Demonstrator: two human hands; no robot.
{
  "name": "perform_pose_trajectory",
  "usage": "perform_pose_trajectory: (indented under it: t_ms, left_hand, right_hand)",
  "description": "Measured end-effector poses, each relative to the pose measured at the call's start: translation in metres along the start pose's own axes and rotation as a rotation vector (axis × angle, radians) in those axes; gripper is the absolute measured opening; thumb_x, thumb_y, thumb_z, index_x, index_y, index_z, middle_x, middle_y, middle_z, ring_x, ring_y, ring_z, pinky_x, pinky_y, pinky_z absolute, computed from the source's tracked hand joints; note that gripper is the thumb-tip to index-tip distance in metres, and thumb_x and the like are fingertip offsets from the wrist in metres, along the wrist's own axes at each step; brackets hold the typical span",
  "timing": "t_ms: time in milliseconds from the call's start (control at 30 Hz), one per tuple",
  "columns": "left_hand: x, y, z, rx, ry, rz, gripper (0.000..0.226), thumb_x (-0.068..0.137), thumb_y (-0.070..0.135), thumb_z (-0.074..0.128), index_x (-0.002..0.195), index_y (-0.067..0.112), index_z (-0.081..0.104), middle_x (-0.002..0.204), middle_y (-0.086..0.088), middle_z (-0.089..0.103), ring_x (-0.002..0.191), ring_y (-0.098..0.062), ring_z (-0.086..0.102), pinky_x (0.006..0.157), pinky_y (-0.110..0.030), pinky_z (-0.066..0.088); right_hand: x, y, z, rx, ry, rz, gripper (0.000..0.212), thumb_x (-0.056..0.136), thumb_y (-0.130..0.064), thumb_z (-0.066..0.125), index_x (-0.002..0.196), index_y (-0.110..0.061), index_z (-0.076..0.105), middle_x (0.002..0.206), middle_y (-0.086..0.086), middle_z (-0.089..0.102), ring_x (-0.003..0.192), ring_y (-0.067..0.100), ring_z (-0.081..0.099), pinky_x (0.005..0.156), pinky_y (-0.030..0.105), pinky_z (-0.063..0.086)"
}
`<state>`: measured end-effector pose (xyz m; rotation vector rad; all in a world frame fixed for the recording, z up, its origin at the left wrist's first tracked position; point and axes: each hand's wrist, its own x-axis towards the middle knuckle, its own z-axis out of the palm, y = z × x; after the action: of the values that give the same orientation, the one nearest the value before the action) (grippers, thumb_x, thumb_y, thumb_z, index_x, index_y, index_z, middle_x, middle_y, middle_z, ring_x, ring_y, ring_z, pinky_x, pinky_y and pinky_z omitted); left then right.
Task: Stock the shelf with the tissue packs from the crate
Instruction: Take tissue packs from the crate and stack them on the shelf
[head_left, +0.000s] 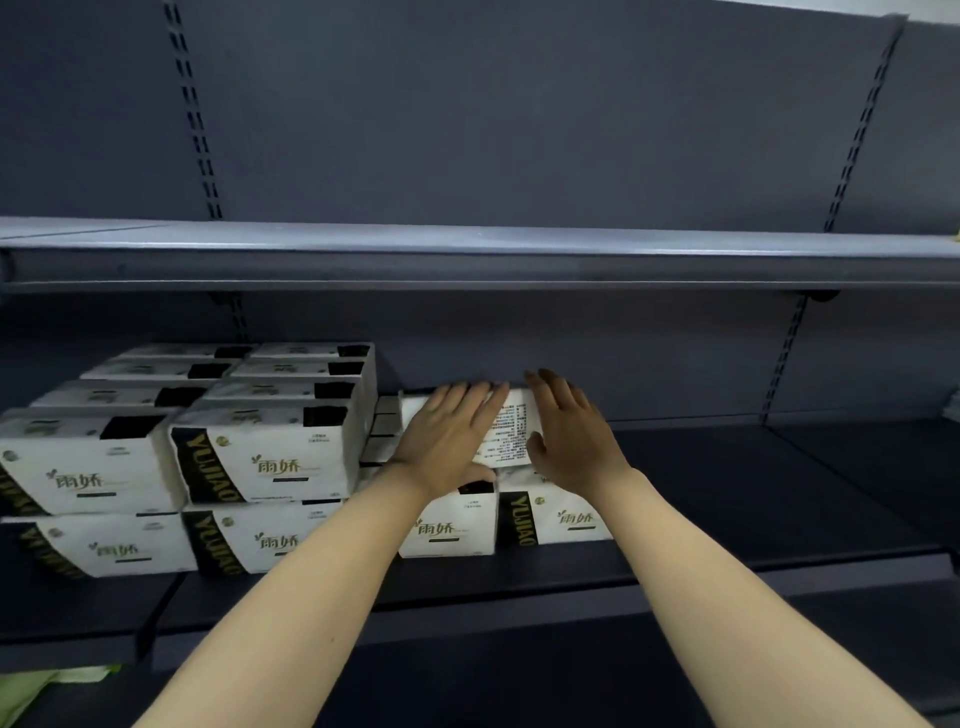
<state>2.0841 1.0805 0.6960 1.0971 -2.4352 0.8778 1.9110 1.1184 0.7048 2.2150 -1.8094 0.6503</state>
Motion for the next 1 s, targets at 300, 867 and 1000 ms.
perform_pose_trajectory:
  t_ms: [300,867,1000]
  left_hand:
    - [0.007,-0.032,-0.027,-0.244,-0.361,-0.167,0.114,0.075,0.066,0.062,0.151,0.009,-0.001,0.157,-0.008,0.016,0.141,-0.024,0.022,0.115,-0.033,0.015]
    - [-0.01,-0.006,-0.018,0.048,-0.134,-0.244,0.085,0.063,0.012,0.081,0.137,0.008,0.038,0.127,-0.009,0.041,0.116,-0.027,0.039,0.105,-0.048,0.033]
    - [-0.03,-0.006,-0.006,-0.061,-0.037,-0.272,0.076,0.043,0.024,0.091,0.111,0.006,0.062,0.101,-0.01,0.057,0.09,-0.029,0.054,0.082,-0.046,0.049]
  right_hand:
    - [0.01,-0.002,-0.012,-0.001,-0.136,-0.123,0.079,0.086,-0.037,0.059,0.149,-0.018,0.014,0.154,0.0,0.017,0.141,0.022,0.014,0.11,0.037,0.023]
    - [-0.003,-0.003,-0.01,-0.046,-0.103,-0.103,0.073,0.091,-0.039,0.054,0.148,-0.016,0.015,0.152,0.001,0.023,0.14,0.022,0.018,0.113,0.036,0.017]
    - [-0.009,-0.007,0.0,-0.028,-0.044,-0.168,0.062,0.091,-0.031,0.055,0.144,-0.017,0.025,0.146,0.001,0.032,0.135,0.021,0.026,0.11,0.035,0.022]
